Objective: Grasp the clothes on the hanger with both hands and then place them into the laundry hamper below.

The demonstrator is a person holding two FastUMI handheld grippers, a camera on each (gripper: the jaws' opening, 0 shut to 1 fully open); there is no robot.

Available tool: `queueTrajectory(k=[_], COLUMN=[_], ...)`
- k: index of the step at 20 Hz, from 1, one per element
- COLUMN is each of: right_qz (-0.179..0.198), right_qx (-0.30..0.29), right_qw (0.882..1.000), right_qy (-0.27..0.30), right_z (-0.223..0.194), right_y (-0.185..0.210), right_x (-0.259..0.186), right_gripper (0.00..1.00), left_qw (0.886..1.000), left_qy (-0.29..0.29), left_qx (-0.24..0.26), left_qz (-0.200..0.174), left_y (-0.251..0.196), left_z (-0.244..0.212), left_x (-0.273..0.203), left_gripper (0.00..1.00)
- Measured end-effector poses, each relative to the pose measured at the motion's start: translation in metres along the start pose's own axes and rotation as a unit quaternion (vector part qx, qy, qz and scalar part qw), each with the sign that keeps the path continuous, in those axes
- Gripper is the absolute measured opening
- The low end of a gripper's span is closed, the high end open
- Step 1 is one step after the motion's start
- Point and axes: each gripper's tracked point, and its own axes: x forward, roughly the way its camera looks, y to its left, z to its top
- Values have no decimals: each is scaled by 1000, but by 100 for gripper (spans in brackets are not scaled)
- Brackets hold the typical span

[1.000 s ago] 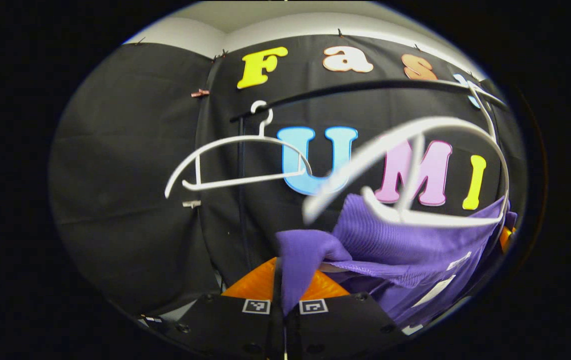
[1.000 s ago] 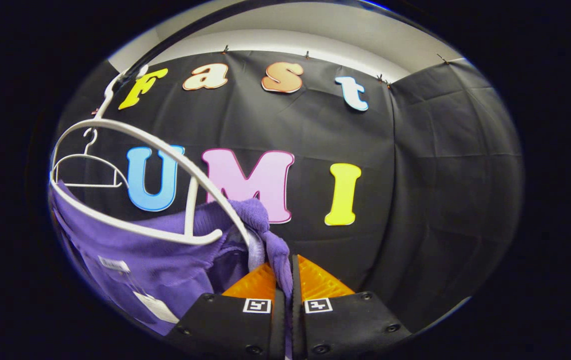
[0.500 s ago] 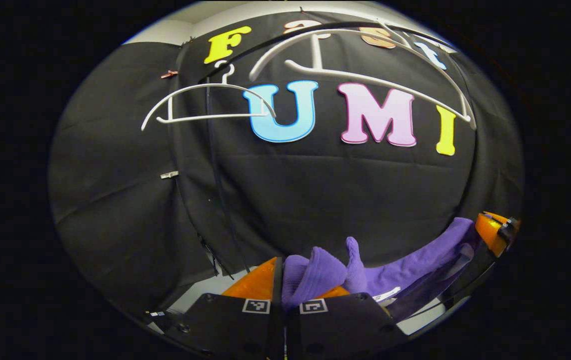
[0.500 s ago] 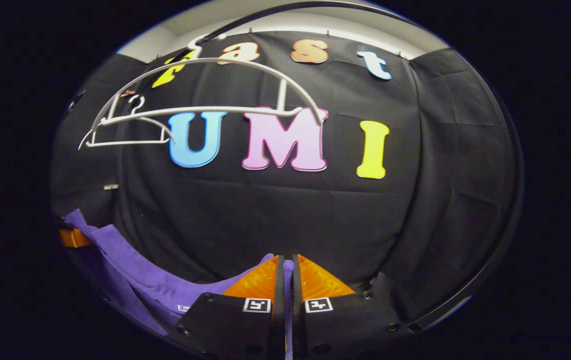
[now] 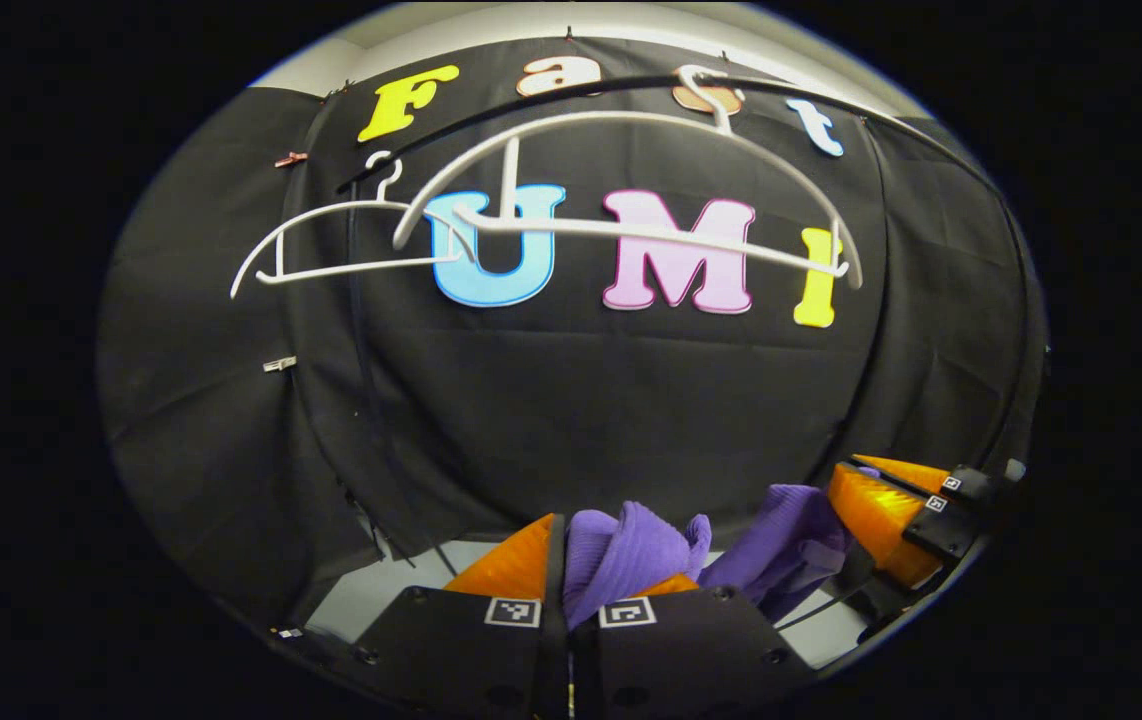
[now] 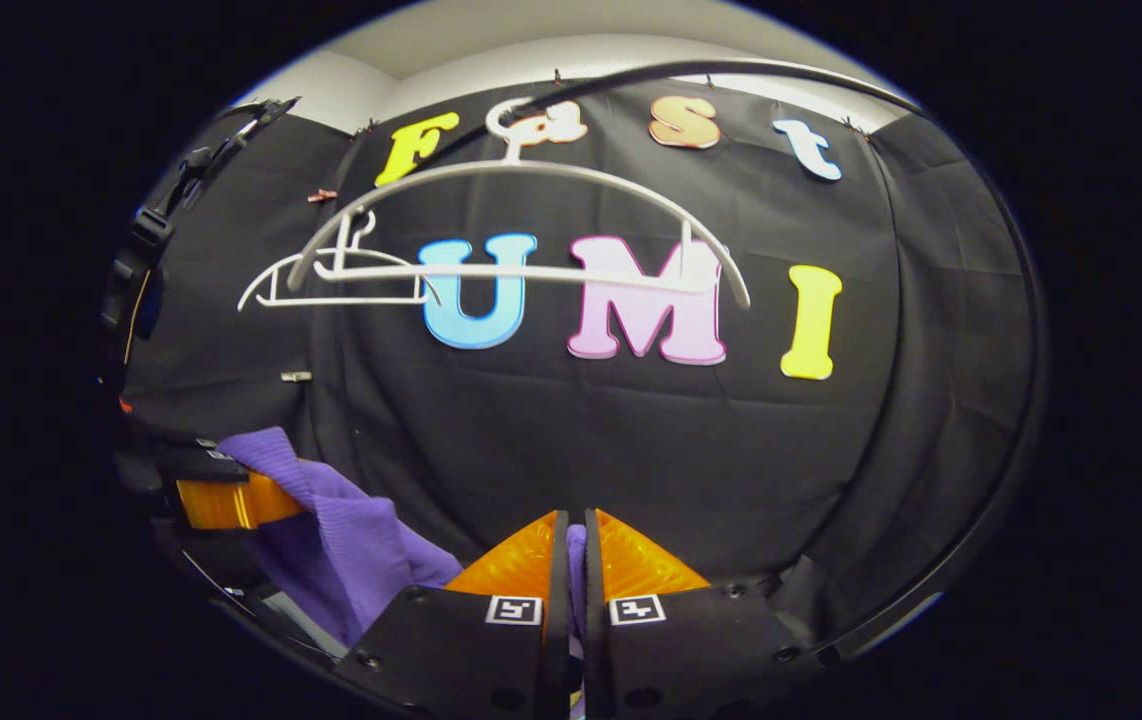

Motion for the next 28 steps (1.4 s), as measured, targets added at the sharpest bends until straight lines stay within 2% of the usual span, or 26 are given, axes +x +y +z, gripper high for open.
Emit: queueTrajectory(k=[3,6,10,13,16,19,22,26,27,28], right_qz=[16,26,36,39,39,41,49,44,42,41], right_qx=[-4,-6,-14,-18,-11,-14,-11,-20,-23,-23], right_qw=[1000,1000,997,991,979,967,943,914,909,906], right_qy=[-3,14,68,129,199,251,328,404,414,420], right_z=[17,3,-58,-122,-187,-242,-300,-363,-369,-372], right_y=[7,13,20,19,14,23,29,10,7,4], right_x=[-2,-5,-8,-8,-11,-7,-16,-28,-32,-33], right_gripper=[10,10,10,10,10,10,10,11,14,11], left_qw=[1000,1000,998,992,984,974,957,935,930,929], left_qy=[-8,12,62,117,171,224,286,349,361,364], left_qx=[-6,3,12,9,-5,5,24,49,53,52], left_qz=[-12,-16,-17,-38,-48,-45,-48,-48,-45,-42], left_y=[-7,-6,-7,-15,-22,-14,-14,-11,-11,-12], left_z=[18,0,-59,-122,-182,-242,-295,-359,-369,-372], left_x=[-9,-6,8,18,23,38,47,61,62,63], left_gripper=[5,6,7,8,7,7,7,7,7,9])
